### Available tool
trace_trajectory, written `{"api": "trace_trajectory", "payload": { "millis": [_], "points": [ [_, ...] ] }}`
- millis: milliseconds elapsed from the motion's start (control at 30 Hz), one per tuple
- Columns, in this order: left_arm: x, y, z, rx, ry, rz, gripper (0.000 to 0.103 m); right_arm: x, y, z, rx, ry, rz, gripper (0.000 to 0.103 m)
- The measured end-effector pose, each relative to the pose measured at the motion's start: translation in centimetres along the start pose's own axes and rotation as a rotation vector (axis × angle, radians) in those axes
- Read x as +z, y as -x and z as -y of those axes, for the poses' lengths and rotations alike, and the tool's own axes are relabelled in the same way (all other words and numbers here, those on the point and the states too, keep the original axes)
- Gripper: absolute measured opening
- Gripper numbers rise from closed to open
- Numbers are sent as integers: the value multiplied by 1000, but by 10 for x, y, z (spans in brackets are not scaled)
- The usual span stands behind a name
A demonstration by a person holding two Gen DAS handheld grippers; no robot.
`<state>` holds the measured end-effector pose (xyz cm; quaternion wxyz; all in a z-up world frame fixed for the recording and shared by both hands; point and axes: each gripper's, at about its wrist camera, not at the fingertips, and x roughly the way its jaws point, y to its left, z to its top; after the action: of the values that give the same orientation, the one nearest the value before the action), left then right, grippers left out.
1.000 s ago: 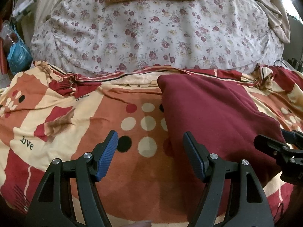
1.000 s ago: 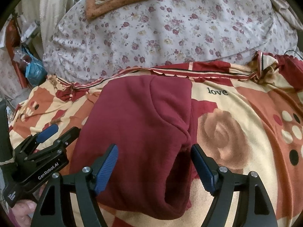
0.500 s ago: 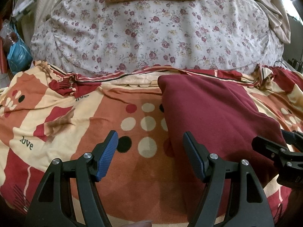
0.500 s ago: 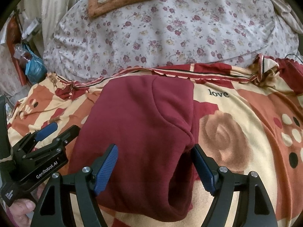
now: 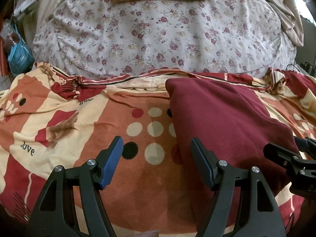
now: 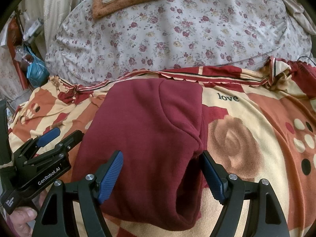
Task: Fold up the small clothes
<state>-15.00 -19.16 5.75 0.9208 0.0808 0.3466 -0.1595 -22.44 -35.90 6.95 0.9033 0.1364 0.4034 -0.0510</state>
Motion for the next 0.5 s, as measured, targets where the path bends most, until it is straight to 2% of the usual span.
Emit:
{"api": "trace_trajectory", "payload": {
  "millis": [500],
  "points": [
    [1,0,-1,-1,-3,0,71,-1,0,-4,0,5,-1,77]
  ]
}}
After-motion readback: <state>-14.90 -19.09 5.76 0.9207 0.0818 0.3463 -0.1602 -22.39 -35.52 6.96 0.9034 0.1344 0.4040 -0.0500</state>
